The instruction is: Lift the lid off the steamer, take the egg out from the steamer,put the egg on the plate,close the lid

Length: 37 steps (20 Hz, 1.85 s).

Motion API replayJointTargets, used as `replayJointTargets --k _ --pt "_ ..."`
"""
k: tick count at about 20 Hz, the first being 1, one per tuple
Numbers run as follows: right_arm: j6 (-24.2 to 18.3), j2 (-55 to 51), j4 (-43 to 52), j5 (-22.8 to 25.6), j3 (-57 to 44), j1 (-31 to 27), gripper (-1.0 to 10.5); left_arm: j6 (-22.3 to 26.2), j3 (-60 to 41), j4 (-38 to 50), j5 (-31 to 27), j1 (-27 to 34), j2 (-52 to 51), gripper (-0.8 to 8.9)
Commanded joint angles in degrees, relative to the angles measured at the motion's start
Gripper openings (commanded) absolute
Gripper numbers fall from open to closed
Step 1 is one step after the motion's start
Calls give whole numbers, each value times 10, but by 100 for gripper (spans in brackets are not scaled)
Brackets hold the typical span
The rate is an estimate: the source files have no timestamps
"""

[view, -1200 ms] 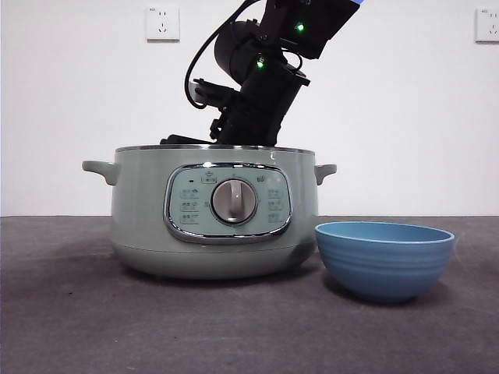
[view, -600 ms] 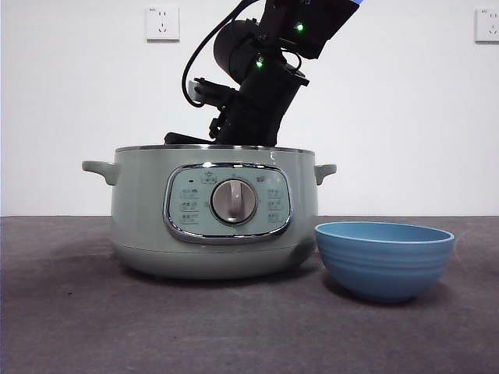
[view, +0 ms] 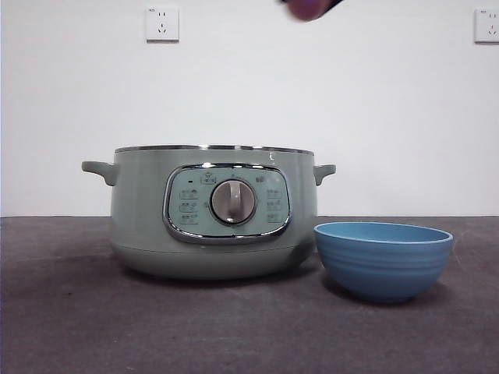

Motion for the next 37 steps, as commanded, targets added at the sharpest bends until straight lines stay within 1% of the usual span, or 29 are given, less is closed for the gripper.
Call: replayJointTargets --k 1,4,6,7,9,12,16,18,20,28,37 --pt "-7 -19 -31 1 -12 -31 -12 6 11 28 23 -1 -6 -8" --pt "-10 -45 -45 -6 -46 -68 -12 5 11 28 25 -1 -6 -8" --pt "-10 -52 -44 -40 -86 -85 -12 5 11 28 25 -1 -6 -8" --pt "-10 -53 -38 -46 -111 -91 -12 5 11 28 25 -1 -6 -8" --pt "-9 -53 3 -47 -173 -92 -12 5 11 28 25 -1 -6 -8" --pt "7 -52 87 -88 -266 -92 -12 5 11 28 25 -1 -6 -8" --pt "17 -52 183 -91 -367 -92 -12 5 11 28 25 -1 -6 -8" --pt "17 -46 208 -91 -394 -92 -12 5 11 28 25 -1 -5 -8" --pt "17 -30 226 -91 -410 -92 -12 5 11 28 26 -1 -5 -8" --pt "16 73 280 -91 -410 -83 -12 5 11 14 26 -1 -5 -8" --pt "16 117 287 -88 -410 -69 -12 6 11 9 26 -1 -5 -8"
